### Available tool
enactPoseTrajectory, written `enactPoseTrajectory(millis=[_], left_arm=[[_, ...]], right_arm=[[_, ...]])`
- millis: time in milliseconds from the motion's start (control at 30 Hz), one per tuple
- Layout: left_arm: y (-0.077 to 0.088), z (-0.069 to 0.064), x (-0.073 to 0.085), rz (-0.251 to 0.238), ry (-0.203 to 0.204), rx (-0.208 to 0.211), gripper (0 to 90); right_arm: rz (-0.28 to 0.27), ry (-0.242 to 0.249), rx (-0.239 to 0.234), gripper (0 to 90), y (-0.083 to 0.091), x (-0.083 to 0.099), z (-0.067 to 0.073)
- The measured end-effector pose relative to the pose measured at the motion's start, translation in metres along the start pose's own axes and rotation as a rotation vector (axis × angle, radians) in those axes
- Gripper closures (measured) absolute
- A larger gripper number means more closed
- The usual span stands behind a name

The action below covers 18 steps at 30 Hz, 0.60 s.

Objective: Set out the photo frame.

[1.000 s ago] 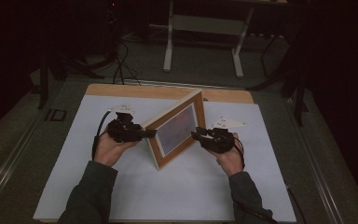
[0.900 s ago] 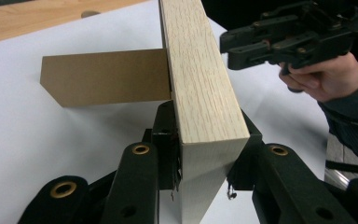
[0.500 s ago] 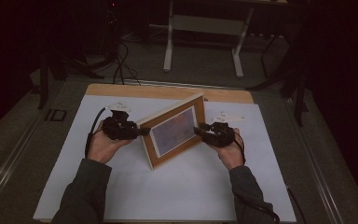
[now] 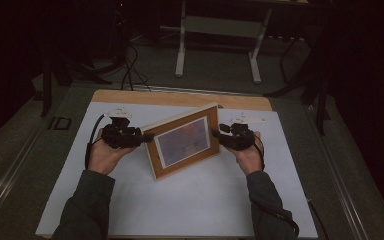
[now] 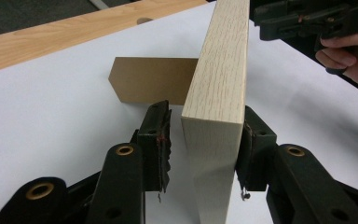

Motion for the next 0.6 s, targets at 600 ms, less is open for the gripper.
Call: enactPoseTrajectory(millis=[600], left_arm=[[0.0, -0.001, -0.003, -0.019, -0.018, -0.02, 64.0]], right_arm=[[-0.015, 0.007, -0.063, 37.6, -0.016, -0.026, -0.003]])
Point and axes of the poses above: each handheld gripper's, and its own axes: y roughly backward along the jaws, x roughly out of its underside, z roughly to its left, the point moved 7 cm from there along -y, roughly forward along the jaws, and after that the axes turned 4 degrees about z, right-handed, at the moved point
